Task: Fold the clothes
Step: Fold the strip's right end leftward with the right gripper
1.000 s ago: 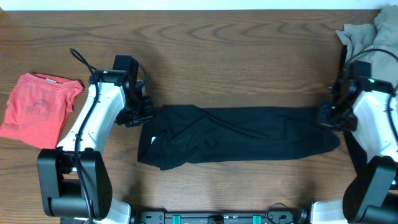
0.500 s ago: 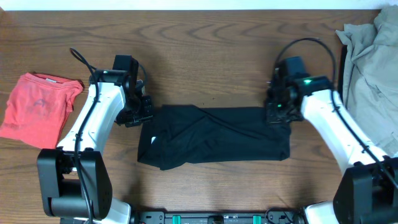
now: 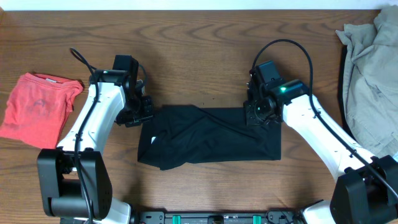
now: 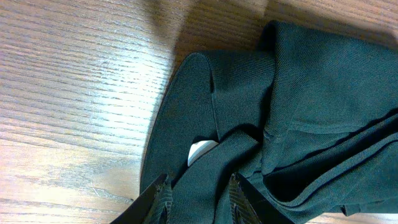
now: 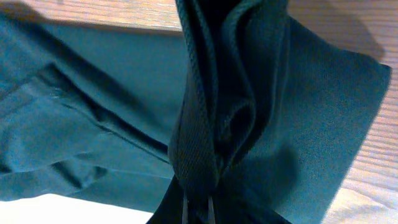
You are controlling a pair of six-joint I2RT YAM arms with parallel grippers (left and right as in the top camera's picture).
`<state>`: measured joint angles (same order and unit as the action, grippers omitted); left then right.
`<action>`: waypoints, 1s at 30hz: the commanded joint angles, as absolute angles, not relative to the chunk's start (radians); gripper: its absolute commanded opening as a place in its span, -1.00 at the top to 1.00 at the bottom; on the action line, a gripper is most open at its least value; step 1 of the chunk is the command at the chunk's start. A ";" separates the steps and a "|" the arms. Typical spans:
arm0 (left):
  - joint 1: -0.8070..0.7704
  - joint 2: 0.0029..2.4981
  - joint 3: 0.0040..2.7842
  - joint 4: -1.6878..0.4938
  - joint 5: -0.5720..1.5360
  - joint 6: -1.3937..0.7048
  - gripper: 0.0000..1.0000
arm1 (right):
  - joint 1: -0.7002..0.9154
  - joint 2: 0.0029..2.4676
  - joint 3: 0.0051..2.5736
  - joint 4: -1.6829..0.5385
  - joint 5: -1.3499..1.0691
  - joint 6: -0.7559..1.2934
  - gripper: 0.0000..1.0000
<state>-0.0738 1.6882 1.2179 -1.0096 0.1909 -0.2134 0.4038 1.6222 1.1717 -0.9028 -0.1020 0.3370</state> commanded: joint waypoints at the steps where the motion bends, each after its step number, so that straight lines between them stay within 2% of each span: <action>1: -0.072 1.679 1.235 -1.011 0.178 -0.223 0.35 | 0.420 1.623 1.182 -0.891 -0.173 0.363 0.95; 9: -0.072 1.679 1.235 -1.011 0.178 -0.223 0.34 | 0.453 1.623 1.182 -0.876 -0.277 0.323 0.84; 12: -0.072 1.679 1.235 -1.008 0.178 -0.223 0.34 | 0.470 1.623 1.182 -0.884 -0.319 0.297 0.71; 13: -0.072 1.679 1.235 -1.007 0.178 -0.223 0.34 | 0.477 1.623 1.182 -0.890 -0.319 0.297 0.65; 16: -0.072 1.679 1.235 -1.008 0.178 -0.223 0.34 | 0.493 1.623 1.182 -0.909 -0.319 0.279 0.12; 18: -0.072 1.679 1.235 -1.008 0.178 -0.223 0.34 | 0.499 1.623 1.182 -0.913 -0.319 0.256 -0.06; 23: -0.072 1.679 1.235 -1.008 0.178 -0.223 0.34 | 0.495 1.623 1.182 -0.904 -0.278 0.246 -0.18; 30: -0.072 1.679 1.235 -1.008 0.178 -0.223 0.34 | 0.492 1.624 1.181 -0.909 -0.157 0.277 -0.07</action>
<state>-0.0738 1.6882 1.2179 -1.0058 0.1909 -0.2134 0.4934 1.6222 1.1717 -0.9077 -0.2085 0.2699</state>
